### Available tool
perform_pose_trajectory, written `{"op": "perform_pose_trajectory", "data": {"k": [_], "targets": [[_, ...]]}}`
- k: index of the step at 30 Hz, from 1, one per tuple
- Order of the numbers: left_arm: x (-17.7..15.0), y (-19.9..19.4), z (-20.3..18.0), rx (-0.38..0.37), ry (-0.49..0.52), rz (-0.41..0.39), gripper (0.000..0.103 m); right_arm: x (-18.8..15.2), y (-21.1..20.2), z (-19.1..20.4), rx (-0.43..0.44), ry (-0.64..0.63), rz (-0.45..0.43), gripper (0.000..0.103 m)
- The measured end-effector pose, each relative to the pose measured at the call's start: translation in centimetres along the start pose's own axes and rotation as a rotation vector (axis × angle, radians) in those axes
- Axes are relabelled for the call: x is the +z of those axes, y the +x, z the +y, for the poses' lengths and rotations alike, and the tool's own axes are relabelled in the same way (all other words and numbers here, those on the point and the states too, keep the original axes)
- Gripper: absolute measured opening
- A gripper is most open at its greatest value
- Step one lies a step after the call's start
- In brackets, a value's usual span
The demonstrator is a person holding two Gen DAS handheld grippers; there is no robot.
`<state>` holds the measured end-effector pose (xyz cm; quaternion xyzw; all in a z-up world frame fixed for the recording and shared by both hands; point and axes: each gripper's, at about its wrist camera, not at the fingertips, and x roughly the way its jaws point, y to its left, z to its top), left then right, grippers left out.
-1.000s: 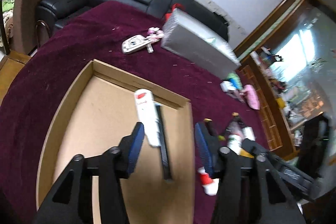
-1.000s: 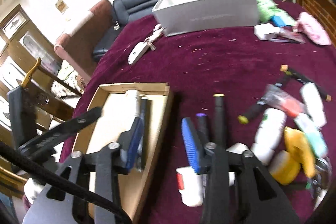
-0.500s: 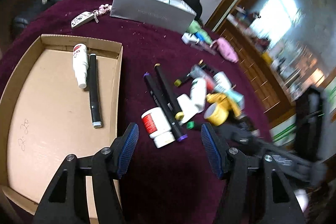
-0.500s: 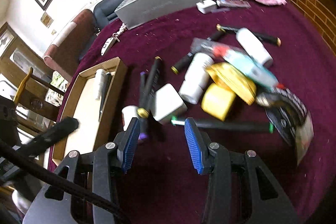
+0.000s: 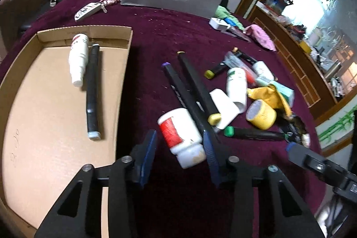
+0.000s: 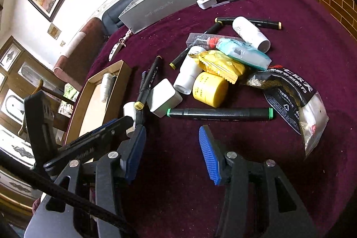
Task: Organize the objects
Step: 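Grasp the red-labelled white bottle with the left gripper while the right gripper grasps a black marker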
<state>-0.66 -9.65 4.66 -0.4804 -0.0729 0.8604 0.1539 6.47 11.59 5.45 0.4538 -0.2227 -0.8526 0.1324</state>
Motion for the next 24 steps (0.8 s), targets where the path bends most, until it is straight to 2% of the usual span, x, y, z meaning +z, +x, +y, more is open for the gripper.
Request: {"op": "perform_pose_trajectory", "data": {"k": [2,7,9,13,20,24], "targets": [[0.1,0.6,0.0,0.01,0.004,0.004,0.035,0.0,0.0,-0.1,0.003,0.003,-0.001,0.048],[0.3,2.1,-1.7,0.125,0.088,-0.002,0.035,0.0,0.4,0.1,0.014,0.001,0.005,0.048],[0.2,2.1,-1.8,0.127,0.088,-0.016,0.032,0.0,0.6,0.5,0.017,-0.007,0.008,0.049],[0.0,0.5,-0.2,0.02,0.014,-0.045,0.029,0.4,0.7,1.6,0.015,-0.034,0.005,0.049],[-2.1,-5.2,1.5,-0.134,-0.041,-0.131,0.029,3.4,2.5,4.4,-0.004,-0.085,0.005,0.049],[-3.4,-7.7,3.0,-0.178,-0.06,-0.156,0.029,5.0,5.1,6.7,-0.006,-0.131,0.055,0.049]]}}
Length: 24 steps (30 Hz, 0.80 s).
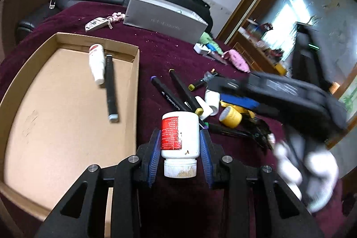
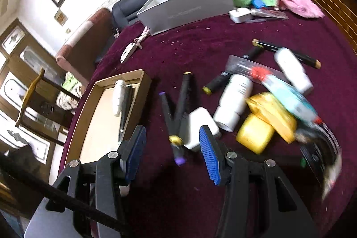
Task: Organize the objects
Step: 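Grasp the red-labelled white bottle with the left gripper while the right gripper grasps a black marker, then place the red-labelled bottle and black marker into the tray with both grippers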
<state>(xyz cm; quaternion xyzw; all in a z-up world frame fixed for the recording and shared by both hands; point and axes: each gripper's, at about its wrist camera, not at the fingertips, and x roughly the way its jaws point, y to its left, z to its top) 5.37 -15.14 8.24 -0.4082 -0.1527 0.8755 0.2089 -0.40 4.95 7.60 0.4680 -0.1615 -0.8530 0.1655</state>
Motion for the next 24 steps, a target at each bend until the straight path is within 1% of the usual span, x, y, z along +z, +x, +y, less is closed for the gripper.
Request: {"op": "perform_pose_trajectory", "data": {"k": [2,4,8,10,12,13,14,15,20,22,24], "targets": [[-0.3,-1.1,0.8,-0.005,-0.01,-0.01,0.029,0.8,1.7,0.6,-0.005,-0.003,0.04,0.049],[-0.5,-2.1,1.6,-0.001,-0.017,-0.02,0.029,1.8,3.7,0.7,-0.081,0.001,0.066,0.049],[-0.7,-2.9,3.0,0.007,-0.031,-0.033,0.029,2.9,6.7,0.7,-0.202,-0.008,0.107,0.048],[-0.8,-3.2,3.8,0.01,-0.043,-0.036,0.029,3.2,7.8,0.6,-0.258,-0.019,0.121,0.041],[-0.9,-3.4,4.5,0.012,-0.055,-0.038,0.029,3.2,8.8,0.4,-0.31,-0.026,0.138,0.028],[-1.0,-3.5,4.7,0.014,-0.059,-0.041,0.029,3.1,9.1,0.2,-0.319,-0.023,0.144,0.025],[-1.0,-3.6,4.9,0.015,-0.062,-0.044,0.029,3.1,9.3,0.0,-0.322,-0.018,0.144,0.017],[-1.1,-3.8,5.1,0.018,-0.065,-0.047,0.029,3.0,9.3,-0.2,-0.32,-0.011,0.143,0.013],[-1.3,-4.4,5.9,0.028,-0.08,-0.055,0.029,2.7,7.8,-0.7,-0.264,0.03,0.109,0.012],[-1.4,-4.9,6.1,0.036,-0.082,-0.061,0.029,2.5,6.7,-0.8,-0.224,0.058,0.098,0.012],[-1.3,-5.5,6.3,0.035,-0.09,-0.071,0.029,2.4,5.4,-1.1,-0.163,0.094,0.094,0.013]]}}
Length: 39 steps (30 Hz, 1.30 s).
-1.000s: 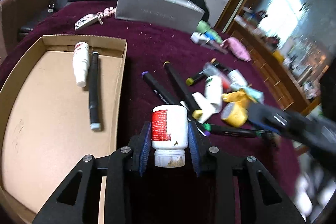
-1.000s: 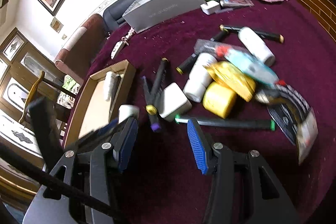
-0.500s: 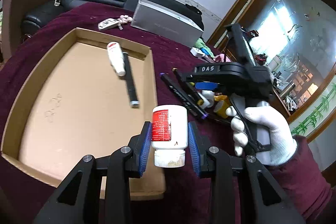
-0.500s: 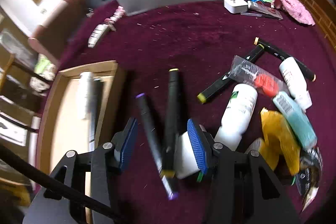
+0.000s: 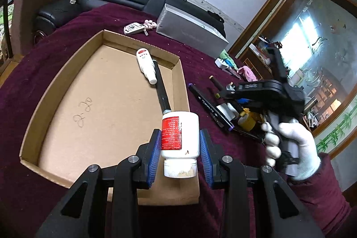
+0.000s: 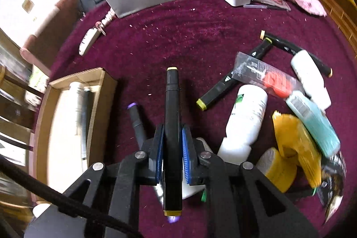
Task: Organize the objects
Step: 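Place the red-labelled bottle and black marker into the tray with both grippers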
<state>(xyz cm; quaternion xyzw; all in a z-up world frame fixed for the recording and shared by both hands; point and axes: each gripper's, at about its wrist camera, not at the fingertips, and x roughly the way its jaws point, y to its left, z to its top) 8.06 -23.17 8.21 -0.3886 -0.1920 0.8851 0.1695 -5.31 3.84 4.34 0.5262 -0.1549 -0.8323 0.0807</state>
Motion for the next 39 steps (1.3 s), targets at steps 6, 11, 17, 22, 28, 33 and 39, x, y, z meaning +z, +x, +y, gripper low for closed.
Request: {"op": "perform_pose_trajectory", "data": {"k": [6,11,17,22,28,33,39], "targets": [[2.2,-2.3,0.8,0.043,0.015,-0.048,0.029,-0.7,-3.2,0.4,0.165,0.062,-0.008,0.013],[5.5,-1.7,1.6,0.106,0.064,-0.05,0.029,-1.0,-3.9,3.8,0.258,0.04,0.007,0.013],[9.6,1.8,3.2,0.155,0.08,0.0,0.029,-1.0,-2.1,8.0,0.29,0.004,0.04,0.013],[11.7,5.7,5.1,0.199,0.061,0.057,0.029,-0.7,-0.1,10.0,0.283,0.008,0.067,0.013],[12.9,10.7,7.1,0.235,0.029,0.115,0.029,0.0,3.2,11.3,0.19,0.001,0.081,0.013],[13.0,12.7,7.5,0.252,0.038,0.127,0.029,0.2,5.4,11.4,0.111,-0.011,0.086,0.013],[12.8,13.9,8.3,0.242,0.016,0.142,0.029,0.3,6.8,11.4,0.075,-0.025,0.091,0.013]]}}
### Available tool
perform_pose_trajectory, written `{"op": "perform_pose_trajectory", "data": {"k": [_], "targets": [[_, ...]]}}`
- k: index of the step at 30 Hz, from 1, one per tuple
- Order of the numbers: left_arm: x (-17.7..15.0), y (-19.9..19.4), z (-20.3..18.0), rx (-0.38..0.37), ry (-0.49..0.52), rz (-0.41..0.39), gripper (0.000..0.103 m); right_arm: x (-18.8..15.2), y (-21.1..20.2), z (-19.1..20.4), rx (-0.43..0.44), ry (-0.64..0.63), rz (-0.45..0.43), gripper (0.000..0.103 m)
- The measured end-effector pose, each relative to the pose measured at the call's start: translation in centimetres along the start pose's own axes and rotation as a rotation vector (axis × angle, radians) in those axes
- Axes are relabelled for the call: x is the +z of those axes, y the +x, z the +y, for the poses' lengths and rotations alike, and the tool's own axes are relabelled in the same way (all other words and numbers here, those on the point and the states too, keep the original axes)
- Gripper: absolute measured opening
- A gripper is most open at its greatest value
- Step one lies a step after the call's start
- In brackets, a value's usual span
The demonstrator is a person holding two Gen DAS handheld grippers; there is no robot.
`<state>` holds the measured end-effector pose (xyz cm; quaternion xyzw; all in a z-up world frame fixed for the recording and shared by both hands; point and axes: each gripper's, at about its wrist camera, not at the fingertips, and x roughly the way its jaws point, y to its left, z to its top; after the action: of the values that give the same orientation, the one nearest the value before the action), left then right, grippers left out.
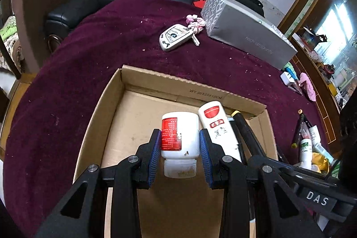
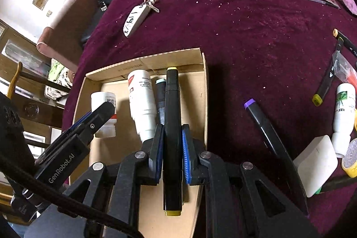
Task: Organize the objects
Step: 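Place the red-labelled bottle and black marker into the tray with both grippers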
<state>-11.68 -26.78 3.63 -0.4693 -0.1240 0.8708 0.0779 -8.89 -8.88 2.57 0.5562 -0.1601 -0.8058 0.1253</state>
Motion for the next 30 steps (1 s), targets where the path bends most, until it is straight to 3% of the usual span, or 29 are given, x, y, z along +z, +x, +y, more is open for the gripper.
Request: {"op": "perform_pose_trajectory", "data": {"k": [12,15,18,21,23,24,27,30], "targets": [[0.3,-0.5,1.3,-0.05,-0.083,-0.004,0.034,0.1,-0.4,0.6,-0.032,-0.042,-0.071,0.016],[-1.0,-3.4,2.5,-0.045,-0.151,-0.089,0.034,-0.2,-2.5,0.3,-0.009,-0.045,-0.129,0.019],[-3.6,-5.6,3.5,-0.033,-0.233,-0.163,0.048,-1.2,-4.8,-0.2,0.002,-0.069,-0.183,0.027],[-5.5,-6.1,3.8,-0.028,-0.271,-0.15,0.048,-2.7,-6.1,-1.2,0.028,-0.052,-0.193,0.031],[-6.0,-6.4,3.0,0.06,-0.233,-0.143,0.048,-3.6,-6.5,-1.7,0.044,-0.041,-0.183,0.031],[-6.2,-6.3,2.6,0.07,-0.223,-0.124,0.048,-4.0,-6.6,-2.0,0.052,-0.034,-0.178,0.031],[-7.3,-5.5,1.4,0.07,-0.181,-0.052,0.048,-5.1,-7.3,-2.9,0.078,-0.007,-0.175,0.031],[-8.0,-6.1,0.6,0.04,-0.158,-0.057,0.048,-6.1,-8.6,-4.1,0.085,0.007,-0.186,0.031]]}}
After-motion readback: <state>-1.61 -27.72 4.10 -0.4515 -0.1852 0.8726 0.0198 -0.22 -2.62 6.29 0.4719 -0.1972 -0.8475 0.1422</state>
